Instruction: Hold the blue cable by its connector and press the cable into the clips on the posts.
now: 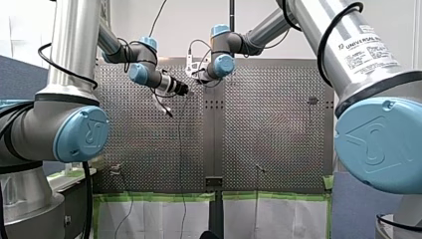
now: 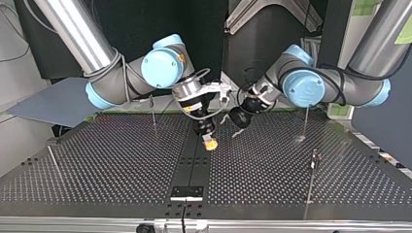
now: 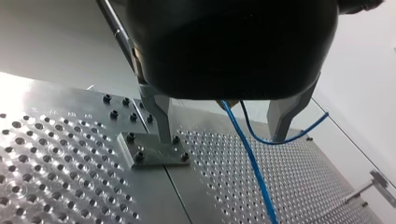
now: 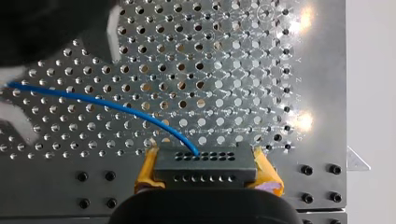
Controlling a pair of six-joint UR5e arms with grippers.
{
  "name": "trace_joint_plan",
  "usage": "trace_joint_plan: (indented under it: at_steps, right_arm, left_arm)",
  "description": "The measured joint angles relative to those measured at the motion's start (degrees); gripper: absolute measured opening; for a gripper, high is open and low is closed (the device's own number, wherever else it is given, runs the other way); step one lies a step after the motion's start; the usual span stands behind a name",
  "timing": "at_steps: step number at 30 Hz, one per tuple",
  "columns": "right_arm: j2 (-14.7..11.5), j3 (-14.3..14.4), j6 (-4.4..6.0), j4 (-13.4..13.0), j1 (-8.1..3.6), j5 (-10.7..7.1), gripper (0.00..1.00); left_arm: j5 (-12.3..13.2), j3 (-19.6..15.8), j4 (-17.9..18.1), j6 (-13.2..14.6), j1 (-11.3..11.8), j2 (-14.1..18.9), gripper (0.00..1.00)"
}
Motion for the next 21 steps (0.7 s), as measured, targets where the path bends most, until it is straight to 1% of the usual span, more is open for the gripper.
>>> trace_joint_plan:
  at_steps: [6,9,13,21]
  right_arm:
    - [0.0,0.0,0.03,-0.1,0.04,-0.03,0.00]
    - [0.0,0.0,0.05,-0.2,0.03,-0.05,0.00]
    - [0.0,0.0,0.00,-0.3,0.03,-0.06,0.00]
    - [0.0,0.0,-0.05,-0.4,0.04,-0.06,0.00]
  left_arm:
    - [-0.1,0.3,2.9,-2.8,-0.6,-1.3,0.99]
    - [-0.4,0.5,4.4,-3.6,-0.8,-1.6,0.99]
    - [-0.7,0.9,5.2,-4.1,-0.9,-1.7,0.99]
    - [-1.3,1.0,5.4,-4.3,-0.9,-1.8,0.99]
